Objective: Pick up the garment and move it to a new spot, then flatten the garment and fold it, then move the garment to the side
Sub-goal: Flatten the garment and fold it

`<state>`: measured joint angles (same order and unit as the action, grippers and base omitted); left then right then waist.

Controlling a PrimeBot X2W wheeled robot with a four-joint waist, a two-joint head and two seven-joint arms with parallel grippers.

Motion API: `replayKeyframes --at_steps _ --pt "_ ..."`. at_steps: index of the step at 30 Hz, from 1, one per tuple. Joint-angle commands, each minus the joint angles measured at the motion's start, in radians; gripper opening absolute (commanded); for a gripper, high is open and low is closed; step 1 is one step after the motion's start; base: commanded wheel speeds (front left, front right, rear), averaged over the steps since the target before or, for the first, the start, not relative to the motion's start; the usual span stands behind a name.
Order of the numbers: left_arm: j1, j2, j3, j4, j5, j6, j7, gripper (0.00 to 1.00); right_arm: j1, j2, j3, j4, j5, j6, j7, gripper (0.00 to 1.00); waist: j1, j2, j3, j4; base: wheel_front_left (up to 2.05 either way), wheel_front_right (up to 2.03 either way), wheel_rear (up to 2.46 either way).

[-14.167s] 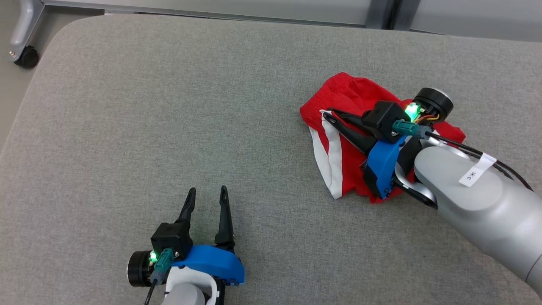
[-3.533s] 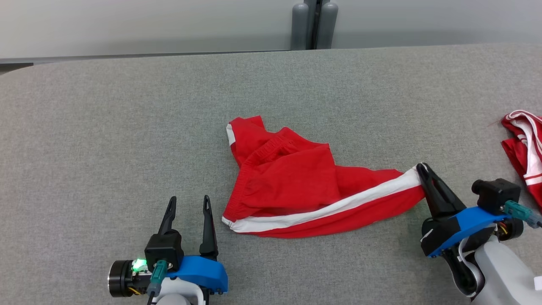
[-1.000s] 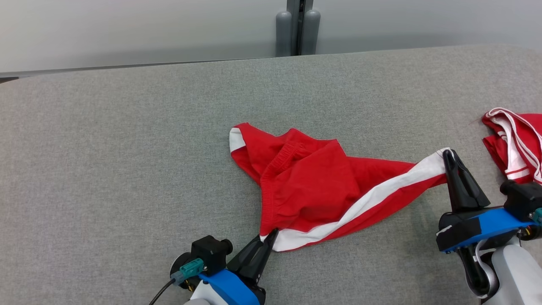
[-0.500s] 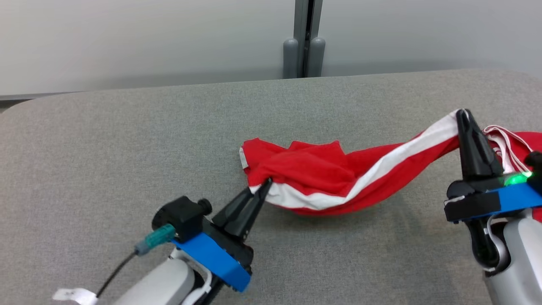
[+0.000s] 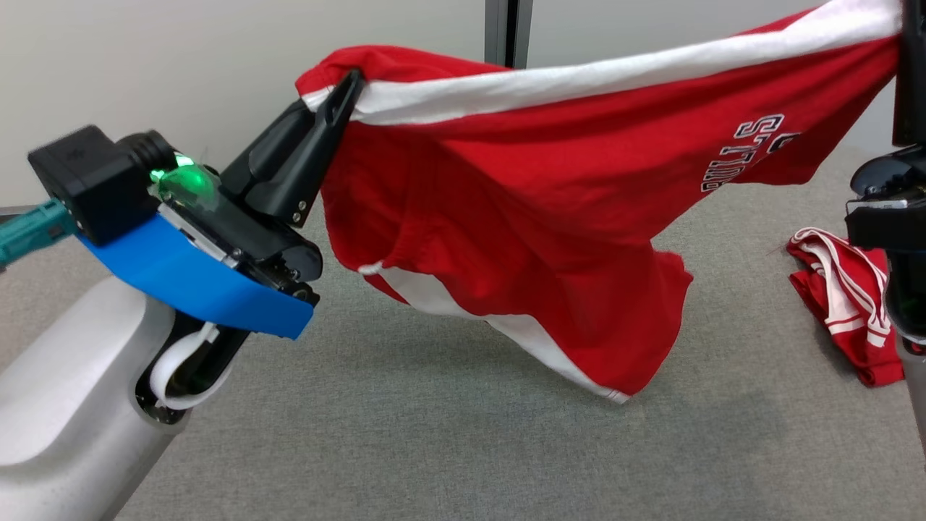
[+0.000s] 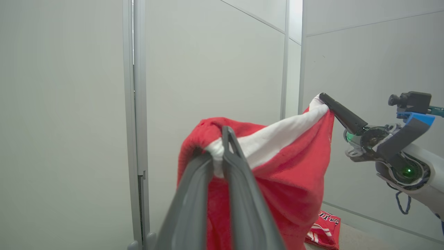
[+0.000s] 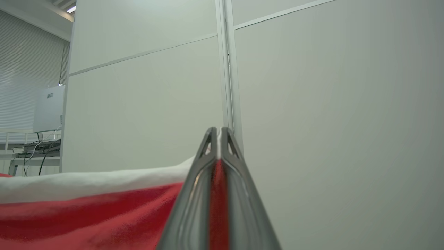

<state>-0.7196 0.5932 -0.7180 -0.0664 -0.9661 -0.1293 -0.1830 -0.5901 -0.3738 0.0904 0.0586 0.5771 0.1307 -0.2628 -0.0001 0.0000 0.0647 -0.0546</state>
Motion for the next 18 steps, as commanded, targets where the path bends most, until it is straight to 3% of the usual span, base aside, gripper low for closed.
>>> replayKeyframes --at_steps 1,8,13,18 --pt "-0.009 0.003 0.004 -0.002 -0.011 0.001 0.014 0.00 -0.015 -0.009 0.004 0.001 0.008 0.000 -0.002 0.00 0.0001 0.0000 0.005 0.000 0.00 0.00 0.00" --pt "-0.081 -0.018 -0.013 0.041 -0.038 0.033 0.117 0.00 -0.093 -0.076 0.085 0.084 0.040 0.000 -0.002 0.00 0.0001 0.0000 0.093 -0.003 0.00 0.00 0.00" --pt "-0.208 -0.090 0.014 0.174 0.034 0.062 0.052 0.00 -0.231 -0.097 0.106 0.159 0.013 0.000 -0.002 0.00 0.0001 0.0000 0.183 -0.001 0.00 0.00 0.00" --pt "-0.379 -0.195 0.042 0.334 0.112 0.056 -0.043 0.00 -0.400 -0.088 0.060 0.176 -0.081 0.000 -0.002 0.00 0.0001 0.0000 0.255 0.010 0.00 0.00 0.00"
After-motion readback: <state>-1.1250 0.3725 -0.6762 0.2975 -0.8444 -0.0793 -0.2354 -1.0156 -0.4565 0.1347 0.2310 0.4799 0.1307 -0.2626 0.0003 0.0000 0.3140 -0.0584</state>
